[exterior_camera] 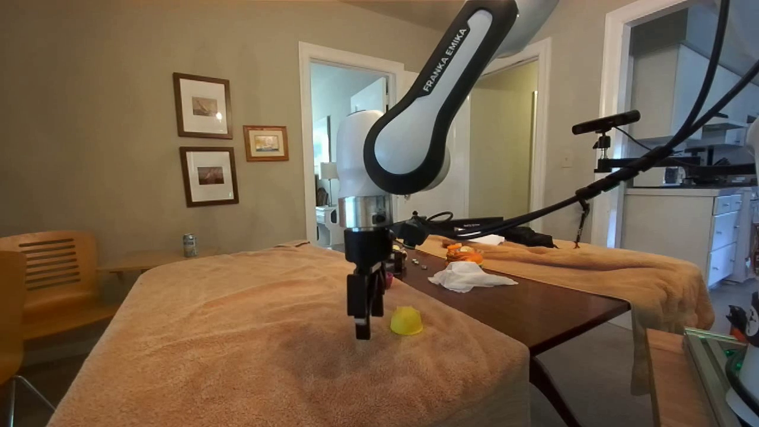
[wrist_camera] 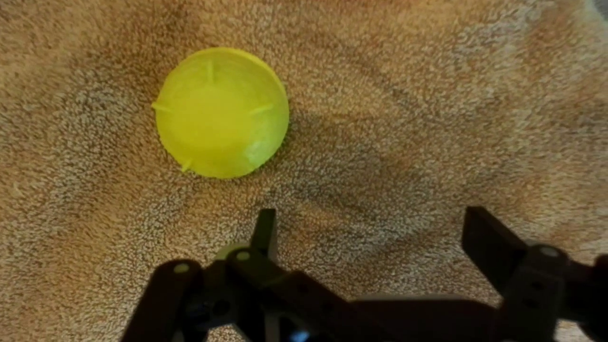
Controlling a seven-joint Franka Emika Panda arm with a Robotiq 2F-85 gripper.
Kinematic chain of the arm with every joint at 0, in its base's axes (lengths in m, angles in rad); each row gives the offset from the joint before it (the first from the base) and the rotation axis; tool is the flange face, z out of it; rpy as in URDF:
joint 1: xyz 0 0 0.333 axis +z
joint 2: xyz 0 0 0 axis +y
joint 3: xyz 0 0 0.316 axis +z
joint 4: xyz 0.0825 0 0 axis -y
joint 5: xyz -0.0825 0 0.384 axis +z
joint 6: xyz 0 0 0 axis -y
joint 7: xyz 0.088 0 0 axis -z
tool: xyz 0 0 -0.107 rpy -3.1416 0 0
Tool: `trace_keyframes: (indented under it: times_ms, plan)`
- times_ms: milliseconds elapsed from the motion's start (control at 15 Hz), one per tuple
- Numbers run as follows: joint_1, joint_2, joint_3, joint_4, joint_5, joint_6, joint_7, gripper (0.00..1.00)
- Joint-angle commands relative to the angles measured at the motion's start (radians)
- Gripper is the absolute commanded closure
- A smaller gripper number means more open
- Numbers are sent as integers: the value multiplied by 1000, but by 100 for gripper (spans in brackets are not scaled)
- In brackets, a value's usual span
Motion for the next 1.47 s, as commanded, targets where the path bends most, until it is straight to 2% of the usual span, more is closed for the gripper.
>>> trace_keyframes:
  times_ms: [0,533,933,1200,1400]
  plan:
    - [14,-36,-1,-1,10,-25,-21,0]
    - [39,-138,-52,-90,-86,-51,33,0]
    - [44,-122,-140,-122,-242,52,176,0]
    - [26,-91,-133,-127,-191,117,144,0]
    - [20,-75,-115,-119,-133,91,127,0]
